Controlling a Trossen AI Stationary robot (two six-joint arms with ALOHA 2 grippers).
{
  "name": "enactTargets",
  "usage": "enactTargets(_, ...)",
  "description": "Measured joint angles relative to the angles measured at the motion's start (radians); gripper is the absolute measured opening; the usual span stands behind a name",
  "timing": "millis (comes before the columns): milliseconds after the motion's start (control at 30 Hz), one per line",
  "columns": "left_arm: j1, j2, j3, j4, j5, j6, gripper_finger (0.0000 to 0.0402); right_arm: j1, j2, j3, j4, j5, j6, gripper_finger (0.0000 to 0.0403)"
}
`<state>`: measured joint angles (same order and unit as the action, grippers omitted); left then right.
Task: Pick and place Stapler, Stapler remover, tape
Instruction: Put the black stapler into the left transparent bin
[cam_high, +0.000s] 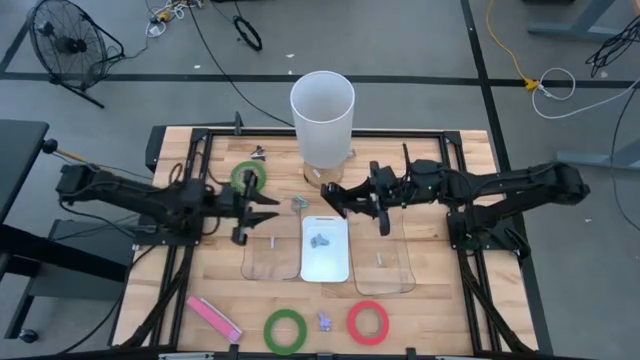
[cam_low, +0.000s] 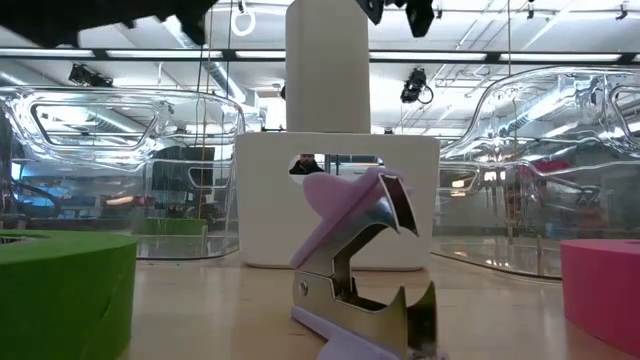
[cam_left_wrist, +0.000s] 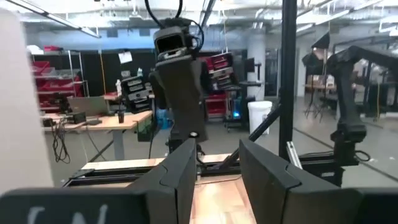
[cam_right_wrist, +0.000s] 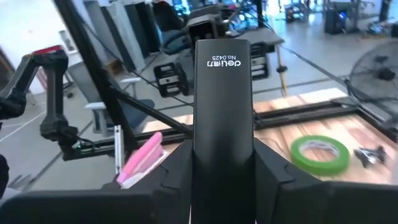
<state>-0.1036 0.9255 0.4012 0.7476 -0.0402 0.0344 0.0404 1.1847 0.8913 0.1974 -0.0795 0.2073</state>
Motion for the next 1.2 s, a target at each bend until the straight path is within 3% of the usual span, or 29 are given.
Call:
enactTargets(367, 0.000, 0.337, 0.299, -0.005, 0.032, 0.013, 0.0131, 0.084, 0.025, 0.000, 0.063, 0.040, -0.071, 0.0102)
enactTargets(533, 0.000, 0.426, 0.377, -0.007, 0.075, 0.011, 0.0164, 0.091, 0.025, 0.000, 0.062, 0.045, -0.089, 0.0102)
enactTargets(833, -0.001, 0.469, 0.422, -0.014, 0.037, 0.004, 0.0227, 0.093, 0.022, 0.000, 0.054, 0.078, -0.100, 0.0102)
enactTargets(1200, -0.002, 0.469, 0.423, -0.029, -0.039, 0.037, 0.0232, 0.094, 0.015, 0.001, 0.045, 0.085, -0.111, 0.0102)
